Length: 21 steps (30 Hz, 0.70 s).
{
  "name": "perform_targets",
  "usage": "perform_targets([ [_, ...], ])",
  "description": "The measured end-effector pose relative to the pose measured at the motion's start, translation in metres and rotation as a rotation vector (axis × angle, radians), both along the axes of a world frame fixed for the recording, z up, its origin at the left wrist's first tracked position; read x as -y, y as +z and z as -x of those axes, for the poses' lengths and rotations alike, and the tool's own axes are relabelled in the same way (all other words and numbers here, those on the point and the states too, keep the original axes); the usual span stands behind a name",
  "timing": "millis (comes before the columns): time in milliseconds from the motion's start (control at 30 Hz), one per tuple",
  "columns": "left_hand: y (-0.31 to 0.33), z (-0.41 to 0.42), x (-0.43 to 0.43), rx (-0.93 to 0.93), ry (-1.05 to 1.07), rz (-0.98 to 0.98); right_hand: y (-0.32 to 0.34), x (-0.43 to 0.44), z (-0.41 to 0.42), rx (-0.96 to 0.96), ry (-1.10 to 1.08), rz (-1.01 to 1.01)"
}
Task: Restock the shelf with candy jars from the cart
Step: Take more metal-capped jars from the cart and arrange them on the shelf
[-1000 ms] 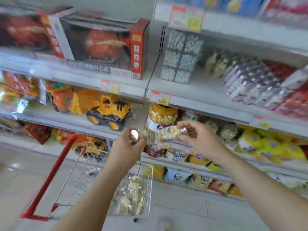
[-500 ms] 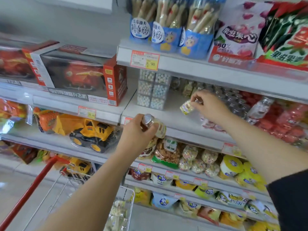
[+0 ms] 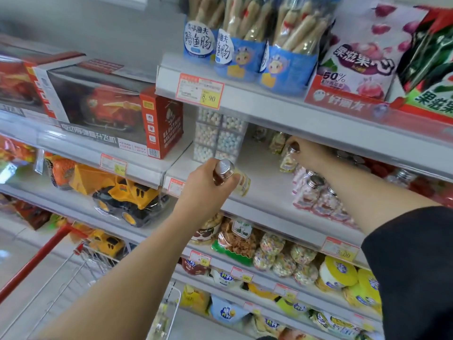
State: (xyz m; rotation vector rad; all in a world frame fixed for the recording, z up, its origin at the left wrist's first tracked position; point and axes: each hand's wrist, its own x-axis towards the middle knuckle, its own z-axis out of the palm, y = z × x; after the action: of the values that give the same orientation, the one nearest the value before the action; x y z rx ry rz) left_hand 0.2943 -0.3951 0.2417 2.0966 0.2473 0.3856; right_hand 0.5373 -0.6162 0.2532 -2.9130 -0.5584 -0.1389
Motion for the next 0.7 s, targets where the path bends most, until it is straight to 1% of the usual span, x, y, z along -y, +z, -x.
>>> perform_targets([
  [233,-0.006,-0.012,0.003,0.002,-0.001,0.001,-0.008,0.000,-0.006,-0.029,-0.042,-0.013],
  [367,-0.005,-0.019,0.008,-0.004,-0.020,-0.035,0.005,-0.010,0.020,-0.039,-0.023,-0.052],
  [433,-0.004,-0.026,0.010,-0.003,-0.034,-0.068,0.018,-0.019,0.041,-0.093,0.075,-0.157],
  [467,-0.003,-0.029,0.011,-0.002,-0.051,-0.076,0.026,-0.023,0.053,-0.160,0.156,-0.213],
  [500,-0.002,-0.033,0.012,-0.002,-0.071,-0.080,0.036,-0.027,0.067,-0.225,0.261,-0.215],
  [567,-0.001,-0.041,0.015,-0.003,-0.112,-0.098,0.048,-0.034,0.090,-0.326,0.434,-0.135],
  [633,0.002,-0.047,0.019,-0.010,-0.139,-0.117,0.050,-0.042,0.106,-0.394,0.496,-0.129],
  [700,0.003,-0.053,0.023,-0.023,-0.137,-0.148,0.046,-0.047,0.113,-0.392,0.516,-0.178],
])
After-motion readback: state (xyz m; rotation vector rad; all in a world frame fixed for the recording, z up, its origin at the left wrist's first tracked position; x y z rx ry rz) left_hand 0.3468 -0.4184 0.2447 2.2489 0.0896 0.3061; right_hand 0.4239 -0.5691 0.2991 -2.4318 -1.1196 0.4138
